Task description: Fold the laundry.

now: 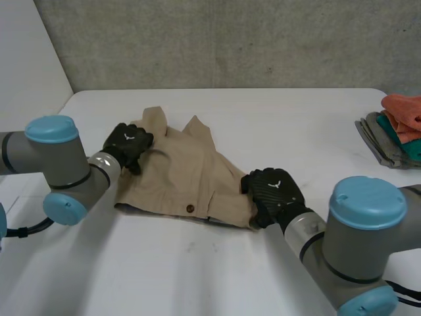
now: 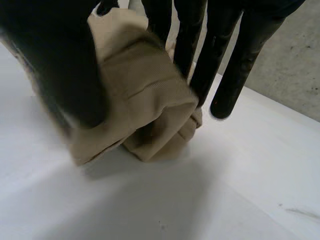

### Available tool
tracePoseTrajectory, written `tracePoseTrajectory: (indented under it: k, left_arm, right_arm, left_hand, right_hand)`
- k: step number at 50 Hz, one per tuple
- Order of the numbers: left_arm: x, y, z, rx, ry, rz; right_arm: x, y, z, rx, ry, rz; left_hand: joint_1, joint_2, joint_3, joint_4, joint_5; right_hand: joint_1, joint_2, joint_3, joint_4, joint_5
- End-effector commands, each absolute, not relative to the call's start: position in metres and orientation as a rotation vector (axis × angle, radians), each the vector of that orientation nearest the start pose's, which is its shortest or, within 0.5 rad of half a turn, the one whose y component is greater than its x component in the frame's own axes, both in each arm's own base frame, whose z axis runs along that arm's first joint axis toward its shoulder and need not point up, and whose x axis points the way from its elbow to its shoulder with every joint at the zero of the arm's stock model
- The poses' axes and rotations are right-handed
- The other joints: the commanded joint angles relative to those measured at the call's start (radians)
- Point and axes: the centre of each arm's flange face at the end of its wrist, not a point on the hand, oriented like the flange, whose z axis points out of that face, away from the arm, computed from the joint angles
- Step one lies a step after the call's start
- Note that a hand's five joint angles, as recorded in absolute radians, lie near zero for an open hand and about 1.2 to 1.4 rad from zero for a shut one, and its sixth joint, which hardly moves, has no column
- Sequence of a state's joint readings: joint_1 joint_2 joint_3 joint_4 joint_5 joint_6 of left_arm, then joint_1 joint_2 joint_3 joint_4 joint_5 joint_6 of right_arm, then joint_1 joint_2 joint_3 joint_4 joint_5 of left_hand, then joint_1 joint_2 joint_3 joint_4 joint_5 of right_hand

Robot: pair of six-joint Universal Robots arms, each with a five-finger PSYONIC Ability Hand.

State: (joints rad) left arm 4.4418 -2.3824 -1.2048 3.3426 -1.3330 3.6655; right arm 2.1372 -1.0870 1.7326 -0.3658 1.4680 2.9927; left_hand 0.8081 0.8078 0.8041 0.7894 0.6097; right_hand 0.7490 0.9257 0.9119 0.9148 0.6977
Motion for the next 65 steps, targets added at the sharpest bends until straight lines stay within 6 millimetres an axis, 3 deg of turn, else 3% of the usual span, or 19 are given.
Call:
tracePoseTrajectory:
  k: [1,5,8,11,17,22,26,28,32,33,34,36,40,44,46,52,56,59,65]
  left_arm:
    - [-0.27,-0.365,0.123,1.153,2.218,-1.929]
    - [-0.273,-0.348,0.121,1.144,2.243,-1.867]
    - [-0.271,-0.326,0.123,1.174,2.303,-1.781]
    - [-0.271,-0.305,0.129,1.21,2.362,-1.708]
    - [-0.276,-0.249,0.152,1.228,2.527,-1.633]
    - [-0.293,-0.206,0.181,1.084,2.755,-1.777]
    - [-0.308,-0.177,0.19,1.019,2.916,-1.835]
    - [-0.314,-0.17,0.19,1.015,2.955,-1.846]
    - [-0.325,-0.168,0.174,1.031,2.971,-1.835]
    - [-0.327,-0.171,0.168,1.018,2.961,-1.834]
    - [-0.328,-0.173,0.167,1.009,2.954,-1.834]
    - [-0.327,-0.176,0.168,0.981,2.932,-1.846]
    - [-0.321,-0.182,0.174,0.895,2.883,-1.88]
    - [-0.301,-0.198,0.214,0.753,2.779,-2.057]
    - [-0.292,-0.204,0.226,0.71,2.736,-2.107]
    - [-0.269,-0.215,0.257,0.702,2.562,-2.224]
    - [-0.251,-0.233,0.251,0.763,2.475,-2.159]
    - [-0.241,-0.241,0.243,0.816,2.445,-2.094]
    - [-0.229,-0.255,0.191,0.959,2.468,-1.834]
  right_arm:
    - [0.306,-0.227,0.133,-0.868,2.083,-1.684]
    - [0.303,-0.232,0.143,-0.851,2.07,-1.724]
    - [0.299,-0.237,0.166,-0.849,2.021,-1.8]
    - [0.282,-0.261,0.187,-0.85,2.012,-1.939]
    - [0.259,-0.316,0.203,-0.996,2.029,-2.179]
    - [0.27,-0.348,0.201,-1.113,1.951,-2.271]
    - [0.293,-0.372,0.192,-1.169,1.797,-2.278]
    - [0.3,-0.381,0.186,-1.18,1.734,-2.29]
    - [0.309,-0.393,0.167,-1.197,1.653,-2.308]
    - [0.309,-0.395,0.164,-1.195,1.65,-2.314]
    - [0.309,-0.397,0.158,-1.189,1.661,-2.314]
    - [0.308,-0.397,0.156,-1.186,1.677,-2.312]
    - [0.299,-0.393,0.166,-1.148,1.75,-2.326]
    - [0.283,-0.374,0.202,-1.086,1.861,-2.348]
    - [0.274,-0.358,0.218,-1.061,1.937,-2.313]
    - [0.255,-0.316,0.237,-0.87,2.132,-2.052]
    - [0.245,-0.283,0.23,-0.69,2.296,-1.733]
    - [0.24,-0.259,0.21,-0.599,2.409,-1.517]
    - [0.25,-0.212,0.178,-0.624,2.403,-1.384]
  left_hand:
    - [0.588,0.588,0.592,0.607,0.612]
    - [0.588,0.589,0.592,0.607,0.612]
    - [0.588,0.589,0.592,0.607,0.612]
    - [0.588,0.589,0.592,0.607,0.612]
    - [0.588,0.589,0.592,0.607,0.612]
    - [0.588,0.589,0.592,0.607,0.612]
    - [0.588,0.589,0.592,0.607,0.612]
    - [0.443,0.443,0.447,0.461,0.467]
    - [-0.1,-0.1,-0.096,-0.081,-0.076]
    - [-0.287,-0.287,-0.283,-0.269,-0.264]
    - [-0.365,-0.364,-0.361,-0.346,-0.341]
    - [-0.485,-0.485,-0.481,-0.467,-0.462]
    - [-0.556,-0.556,-0.552,-0.538,-0.533]
    - [-0.562,-0.562,-0.558,-0.544,-0.538]
    - [-0.562,-0.562,-0.558,-0.544,-0.538]
    - [-0.574,-0.574,-0.57,-0.555,-0.55]
    - [-0.571,-0.571,-0.567,-0.552,-0.547]
    - [-0.565,-0.565,-0.561,-0.547,-0.541]
    - [-0.556,-0.556,-0.552,-0.538,-0.533]
  right_hand:
    - [0.647,0.471,0.484,0.481,0.524]
    - [0.647,0.471,0.484,0.481,0.524]
    - [0.647,0.471,0.484,0.481,0.524]
    - [0.647,0.471,0.484,0.481,0.524]
    - [0.647,0.471,0.484,0.481,0.524]
    - [0.647,0.471,0.484,0.481,0.524]
    - [0.647,0.471,0.484,0.481,0.524]
    - [0.647,0.471,0.484,0.481,0.524]
    - [0.647,0.471,0.484,0.481,0.524]
    - [0.488,0.312,0.326,0.323,0.365]
    - [0.002,-0.175,-0.161,-0.164,-0.122]
    - [-0.55,-0.726,-0.713,-0.716,-0.673]
    - [-0.574,-0.751,-0.737,-0.74,-0.698]
    - [-0.574,-0.751,-0.737,-0.74,-0.698]
    - [-0.574,-0.751,-0.737,-0.74,-0.698]
    - [-0.574,-0.751,-0.737,-0.74,-0.698]
    - [-0.574,-0.751,-0.737,-0.74,-0.698]
    - [-0.574,-0.751,-0.737,-0.74,-0.698]
    - [-0.574,-0.751,-0.737,-0.74,-0.698]
